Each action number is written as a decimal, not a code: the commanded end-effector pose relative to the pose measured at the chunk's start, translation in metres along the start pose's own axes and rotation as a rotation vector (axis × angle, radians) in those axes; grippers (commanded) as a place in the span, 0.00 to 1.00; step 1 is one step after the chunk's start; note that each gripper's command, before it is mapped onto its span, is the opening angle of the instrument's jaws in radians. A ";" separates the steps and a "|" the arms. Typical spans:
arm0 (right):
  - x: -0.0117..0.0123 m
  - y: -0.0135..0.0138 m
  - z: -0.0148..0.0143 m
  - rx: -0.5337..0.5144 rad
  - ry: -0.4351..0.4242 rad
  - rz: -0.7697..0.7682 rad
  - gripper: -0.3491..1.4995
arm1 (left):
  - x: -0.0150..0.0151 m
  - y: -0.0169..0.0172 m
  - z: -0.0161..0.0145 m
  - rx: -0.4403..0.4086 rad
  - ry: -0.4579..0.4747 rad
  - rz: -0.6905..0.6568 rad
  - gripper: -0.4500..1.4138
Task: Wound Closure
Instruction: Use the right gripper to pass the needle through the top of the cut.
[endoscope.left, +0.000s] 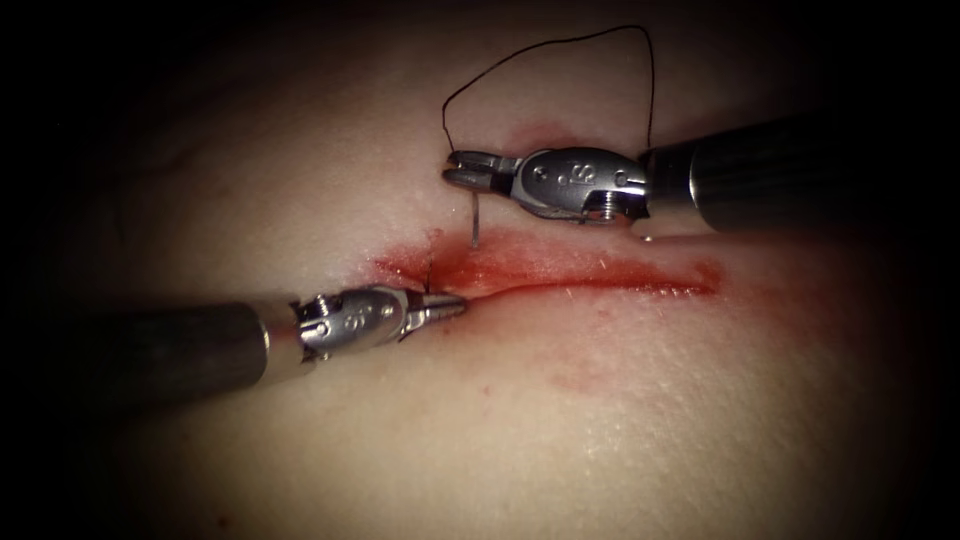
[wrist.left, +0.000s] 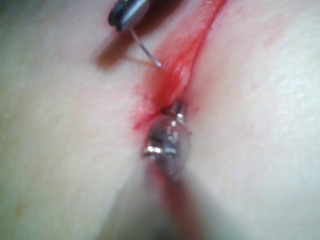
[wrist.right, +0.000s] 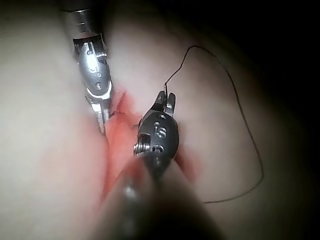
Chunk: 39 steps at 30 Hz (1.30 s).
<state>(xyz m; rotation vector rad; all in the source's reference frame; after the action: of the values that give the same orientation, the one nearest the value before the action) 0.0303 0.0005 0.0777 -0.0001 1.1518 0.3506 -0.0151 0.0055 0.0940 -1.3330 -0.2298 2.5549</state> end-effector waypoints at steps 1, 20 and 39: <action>-0.0005 -0.0005 0.0007 0.027 -0.007 0.041 0.00 | -0.0004 0.0002 0.0009 -0.002 0.001 0.000 0.06; -0.0017 -0.0022 0.0007 0.147 -0.067 0.120 0.00 | -0.0009 0.0004 0.0004 -0.008 -0.003 0.005 0.06; -0.0027 -0.0063 -0.0002 0.404 -0.166 0.566 0.00 | -0.0009 0.0003 0.0004 -0.008 -0.003 0.005 0.06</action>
<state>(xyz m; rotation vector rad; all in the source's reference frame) 0.0302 -0.0060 0.0784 0.7115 1.0090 0.6057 -0.0144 0.0053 0.0941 -1.3326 -0.2356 2.5638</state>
